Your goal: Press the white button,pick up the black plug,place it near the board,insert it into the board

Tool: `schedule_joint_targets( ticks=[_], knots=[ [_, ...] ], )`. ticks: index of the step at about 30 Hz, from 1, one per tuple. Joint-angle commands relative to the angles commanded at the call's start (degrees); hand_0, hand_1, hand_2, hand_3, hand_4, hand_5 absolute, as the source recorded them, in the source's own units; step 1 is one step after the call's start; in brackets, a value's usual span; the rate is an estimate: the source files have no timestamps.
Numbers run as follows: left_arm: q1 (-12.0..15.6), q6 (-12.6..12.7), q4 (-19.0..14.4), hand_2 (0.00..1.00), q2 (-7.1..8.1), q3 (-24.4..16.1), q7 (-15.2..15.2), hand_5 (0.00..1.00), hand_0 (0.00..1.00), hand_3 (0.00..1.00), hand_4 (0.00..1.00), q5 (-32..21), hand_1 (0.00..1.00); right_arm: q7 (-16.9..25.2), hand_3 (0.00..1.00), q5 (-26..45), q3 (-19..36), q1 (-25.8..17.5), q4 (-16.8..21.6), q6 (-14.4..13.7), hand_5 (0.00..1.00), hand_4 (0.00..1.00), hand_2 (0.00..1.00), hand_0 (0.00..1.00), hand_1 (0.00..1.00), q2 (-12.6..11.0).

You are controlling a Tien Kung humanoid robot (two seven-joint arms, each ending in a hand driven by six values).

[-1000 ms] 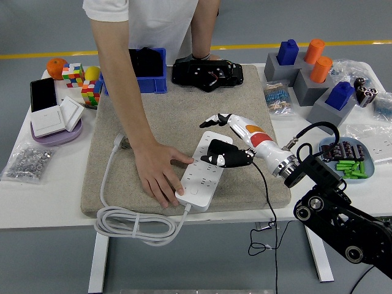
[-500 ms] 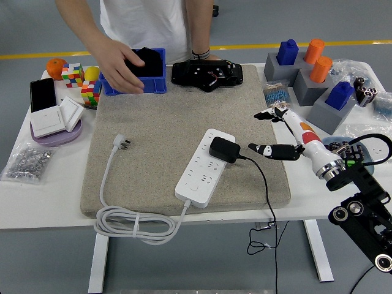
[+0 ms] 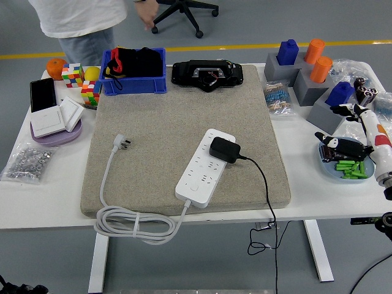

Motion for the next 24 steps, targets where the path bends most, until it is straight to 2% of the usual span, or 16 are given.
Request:
schedule_joint_targets(
  ticks=[6,12,14,24],
  knots=[
    [1.25,0.19,0.0,0.611,-0.39,-0.72,-0.28,0.172,0.69,0.635,0.534,0.13,0.636,0.76,0.664,-0.01,6.28,-3.6,2.19,0.16,0.226,0.956,0.684,0.754,0.732,2.32],
    [1.28,0.19,0.0,0.611,-1.01,-0.04,-0.25,0.175,0.69,0.636,0.538,-0.7,0.636,1.88,0.657,1.17,10.12,-5.34,2.74,0.25,0.231,0.946,0.675,0.746,0.722,3.74],
    [1.35,0.2,0.0,0.611,-1.13,0.06,-0.24,0.186,0.69,0.636,0.547,-0.85,0.638,2.24,0.636,1.65,10.98,-5.7,2.76,0.12,0.236,0.923,0.65,0.74,0.69,4.18],
    [1.86,0.28,0.0,0.612,-1.04,-0.31,-0.27,0.186,0.689,0.636,0.55,-0.79,0.636,2.6,0.625,1.84,13.43,-6.95,3.14,0.05,0.232,0.906,0.633,0.732,0.668,5.69]
  ],
)
